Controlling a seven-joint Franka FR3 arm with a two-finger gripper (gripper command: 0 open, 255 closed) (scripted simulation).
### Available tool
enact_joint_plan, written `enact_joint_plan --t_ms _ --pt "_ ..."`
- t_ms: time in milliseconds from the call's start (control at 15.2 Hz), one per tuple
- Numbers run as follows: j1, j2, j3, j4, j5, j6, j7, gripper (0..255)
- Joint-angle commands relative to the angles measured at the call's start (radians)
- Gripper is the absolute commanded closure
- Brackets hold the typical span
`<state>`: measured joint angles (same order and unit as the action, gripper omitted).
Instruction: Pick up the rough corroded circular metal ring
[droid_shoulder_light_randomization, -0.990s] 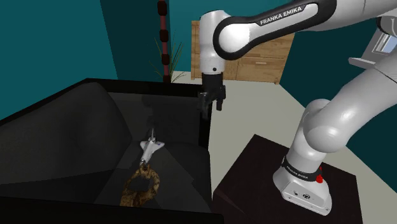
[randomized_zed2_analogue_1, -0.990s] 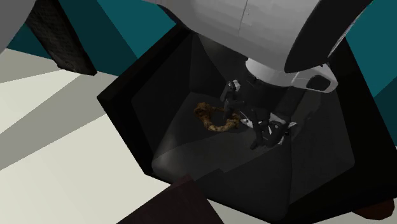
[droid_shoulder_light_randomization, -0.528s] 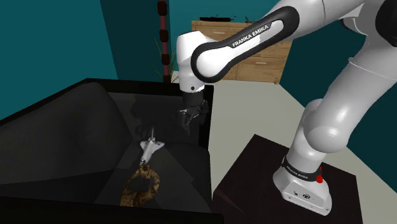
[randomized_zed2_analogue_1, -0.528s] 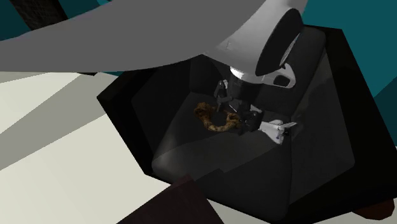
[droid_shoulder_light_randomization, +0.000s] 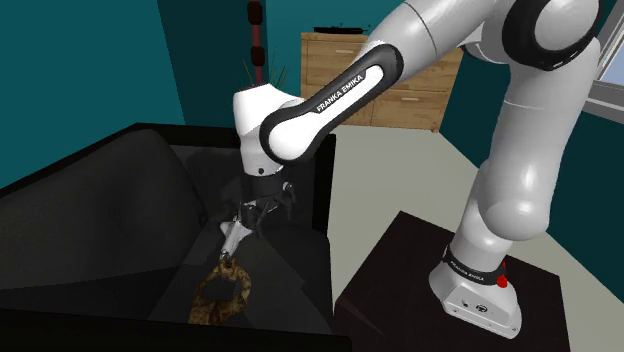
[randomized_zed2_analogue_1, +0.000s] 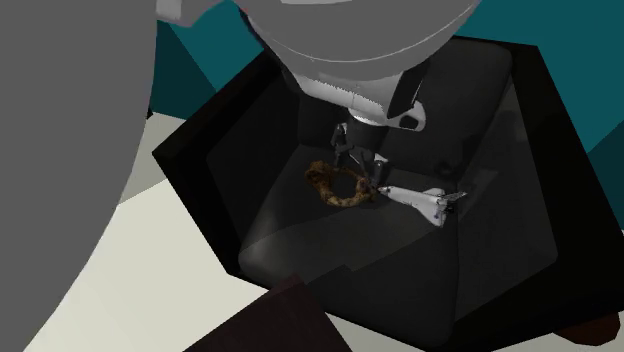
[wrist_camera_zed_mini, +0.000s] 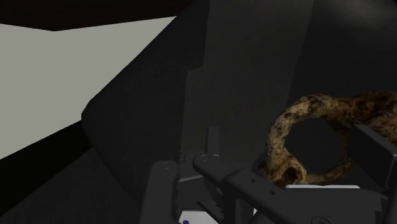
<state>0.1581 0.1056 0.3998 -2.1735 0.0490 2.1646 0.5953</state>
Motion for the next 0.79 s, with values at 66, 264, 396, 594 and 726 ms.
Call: enact_joint_plan --t_ms 66,264,396,594,726 --pt "0.028 0.123 0.002 0.085 -0.061 0.028 0.066 0" --pt "0.068 0.247 -0.008 0.185 -0.119 0.04 0.126 0" --pt "0.099 0.328 -0.019 0.259 -0.153 0.041 0.16 0" --pt "0.148 0.45 -0.04 0.383 -0.195 0.032 0.201 0" --pt "0.181 0.533 -0.054 0.474 -0.218 0.019 0.222 0"
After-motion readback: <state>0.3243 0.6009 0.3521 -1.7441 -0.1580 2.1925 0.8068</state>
